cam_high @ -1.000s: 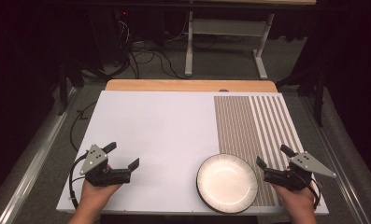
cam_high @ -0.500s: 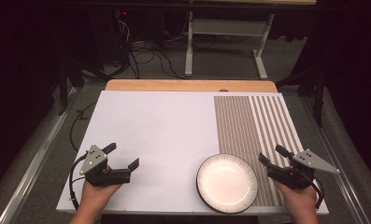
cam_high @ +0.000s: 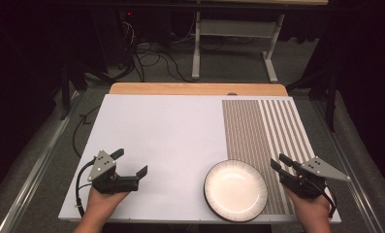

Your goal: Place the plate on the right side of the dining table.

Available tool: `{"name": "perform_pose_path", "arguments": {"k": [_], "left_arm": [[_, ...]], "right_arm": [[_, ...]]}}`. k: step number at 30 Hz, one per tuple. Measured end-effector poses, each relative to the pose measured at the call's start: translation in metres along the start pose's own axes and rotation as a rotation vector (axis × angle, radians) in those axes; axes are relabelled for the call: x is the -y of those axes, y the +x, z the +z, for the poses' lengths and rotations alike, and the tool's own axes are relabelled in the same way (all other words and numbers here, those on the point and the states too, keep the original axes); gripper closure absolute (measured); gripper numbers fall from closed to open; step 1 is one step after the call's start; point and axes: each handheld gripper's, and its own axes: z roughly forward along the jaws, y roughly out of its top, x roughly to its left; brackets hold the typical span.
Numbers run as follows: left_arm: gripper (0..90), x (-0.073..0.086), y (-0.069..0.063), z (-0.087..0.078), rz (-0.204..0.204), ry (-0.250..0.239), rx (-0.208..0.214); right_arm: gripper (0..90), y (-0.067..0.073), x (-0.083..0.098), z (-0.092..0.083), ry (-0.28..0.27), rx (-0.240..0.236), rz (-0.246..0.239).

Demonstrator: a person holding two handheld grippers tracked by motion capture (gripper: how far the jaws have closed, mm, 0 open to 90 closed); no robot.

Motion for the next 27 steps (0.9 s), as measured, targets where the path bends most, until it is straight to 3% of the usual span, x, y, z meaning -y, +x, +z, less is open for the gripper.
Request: {"name": "perform_pose_path", "arguments": {"k": [2,5,9,13,18,20,27], "left_arm": [[0.0,0.0006,-0.0006,-0.0014,0.013,0.001,-0.003],[0.0,0.0005,-0.0013,-0.0021,0.038,0.008,-0.001],[0.0,-0.0003,-0.0015,-0.0006,0.011,0.001,0.003],[0.0,-0.0017,-0.0041,0.0002,0.022,0.001,0.011],[0.0,-0.0012,-0.0051,-0.0002,0.004,-0.008,0.01],[0.0,-0.0017,-0.0051,0.0003,0.0,-0.01,0.0],[0.0,-0.0019,-0.0057,0.0042,-0.001,-0.005,0.02]], "right_arm": [[76.9,-0.0004,0.0019,-0.0013,0.008,-0.014,-0.016],[79.4,-0.0006,0.0033,0.0007,0.034,-0.031,-0.038],[81.0,0.0012,0.0058,0.0011,0.043,-0.038,-0.033],[84.8,0.0013,0.0059,0.0019,0.045,-0.071,-0.032],[90.0,0.0036,0.0033,-0.0002,0.08,-0.094,-0.048],[90.0,0.0038,0.0024,-0.0008,0.091,-0.138,-0.031],[90.0,0.0031,0.0032,-0.0014,0.098,-0.167,0.001]]}}
